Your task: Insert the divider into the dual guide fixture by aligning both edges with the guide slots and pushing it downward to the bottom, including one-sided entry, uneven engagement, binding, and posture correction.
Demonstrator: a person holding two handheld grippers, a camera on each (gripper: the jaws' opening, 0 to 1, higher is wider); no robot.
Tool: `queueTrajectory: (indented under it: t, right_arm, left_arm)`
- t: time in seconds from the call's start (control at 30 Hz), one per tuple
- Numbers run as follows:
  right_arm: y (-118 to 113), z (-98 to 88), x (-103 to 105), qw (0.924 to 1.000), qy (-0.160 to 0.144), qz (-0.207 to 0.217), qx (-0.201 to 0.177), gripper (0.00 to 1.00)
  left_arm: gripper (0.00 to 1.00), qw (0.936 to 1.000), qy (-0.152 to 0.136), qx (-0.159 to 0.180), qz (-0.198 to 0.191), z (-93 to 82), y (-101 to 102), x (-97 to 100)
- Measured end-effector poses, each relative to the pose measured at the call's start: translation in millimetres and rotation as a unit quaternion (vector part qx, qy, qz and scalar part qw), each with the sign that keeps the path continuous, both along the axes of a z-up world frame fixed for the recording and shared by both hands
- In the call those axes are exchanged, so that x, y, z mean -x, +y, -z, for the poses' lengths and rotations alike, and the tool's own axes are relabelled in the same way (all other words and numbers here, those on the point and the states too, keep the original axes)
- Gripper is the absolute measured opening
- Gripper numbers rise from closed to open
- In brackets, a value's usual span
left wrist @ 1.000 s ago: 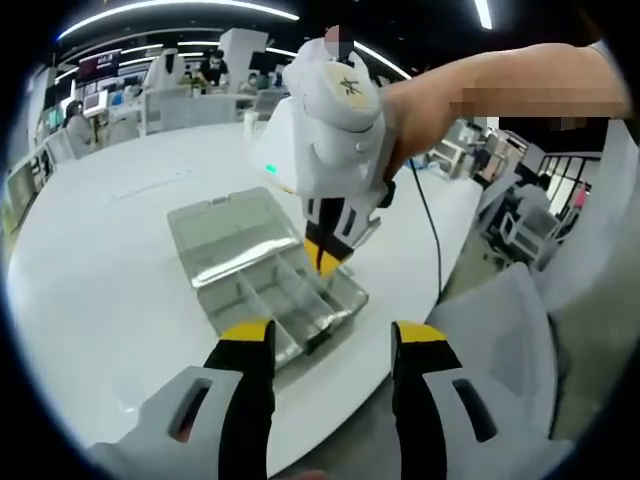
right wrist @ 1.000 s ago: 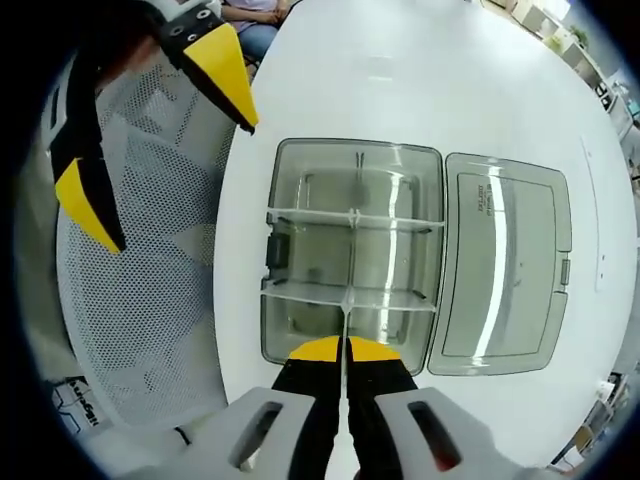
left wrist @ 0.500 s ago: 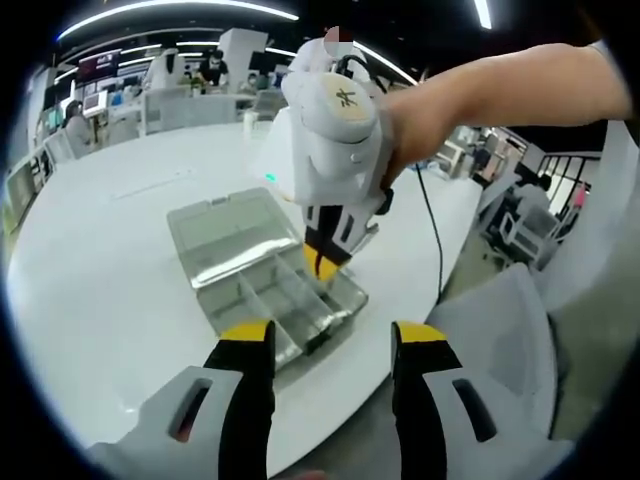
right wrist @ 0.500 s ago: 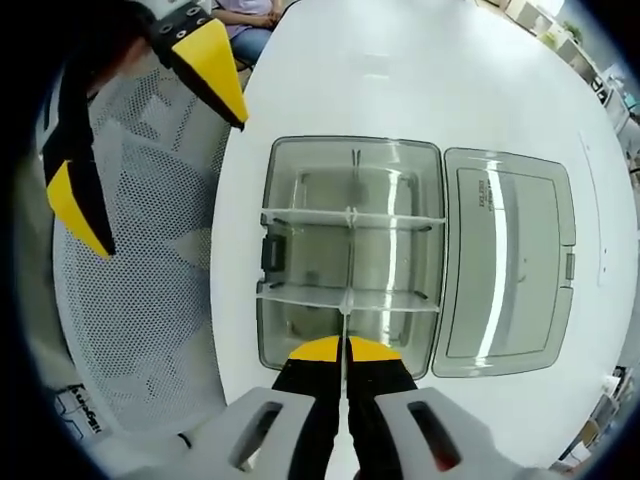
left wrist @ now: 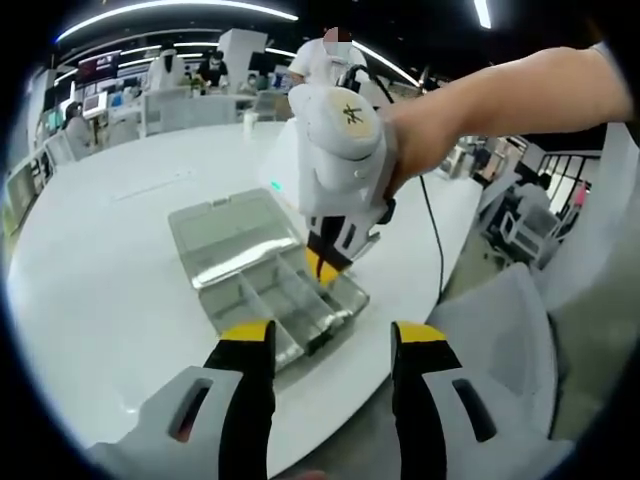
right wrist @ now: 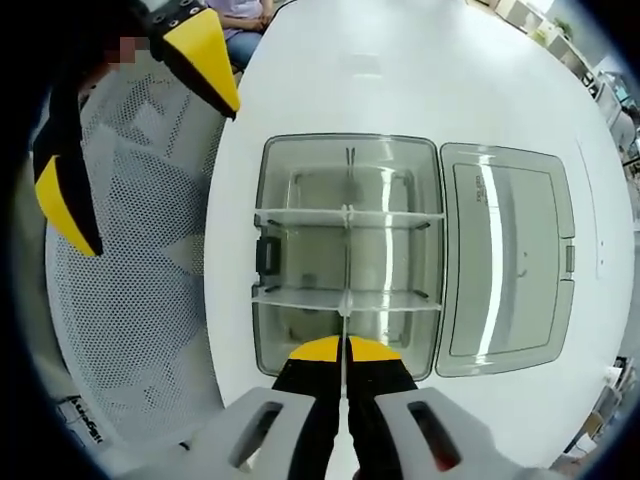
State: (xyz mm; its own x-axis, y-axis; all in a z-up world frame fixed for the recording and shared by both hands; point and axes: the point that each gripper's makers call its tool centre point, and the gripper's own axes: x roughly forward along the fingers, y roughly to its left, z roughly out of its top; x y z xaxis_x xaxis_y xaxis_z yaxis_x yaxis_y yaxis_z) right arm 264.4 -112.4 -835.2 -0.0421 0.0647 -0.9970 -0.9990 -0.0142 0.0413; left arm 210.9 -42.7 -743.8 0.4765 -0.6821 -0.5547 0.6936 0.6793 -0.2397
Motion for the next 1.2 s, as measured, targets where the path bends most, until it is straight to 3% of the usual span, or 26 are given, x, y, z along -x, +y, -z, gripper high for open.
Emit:
queueTrajectory:
  t: [0.77,1.0,1.2]
  right_arm:
    - [-0.1,9.6,-0.5,0.9998,-0.018,0.0,0.002,0.0]
    - [-1.1,9.3,-2.0,0.9995,-0.022,-0.018,-0.009,0.0]
    - [-1.3,2.1,-4.6,0.9994,-0.021,0.002,-0.027,0.02]
  left_arm:
    - [0.44,1.0,-0.004,0.001,-0.002,-2.4,1.6,-0.8]
    - [0.44,1.0,-0.003,-0.001,-0.006,-1.7,6.8,0.2]
    - [0.45,1.0,-0.004,0.001,-0.007,-3.0,6.2,0.8]
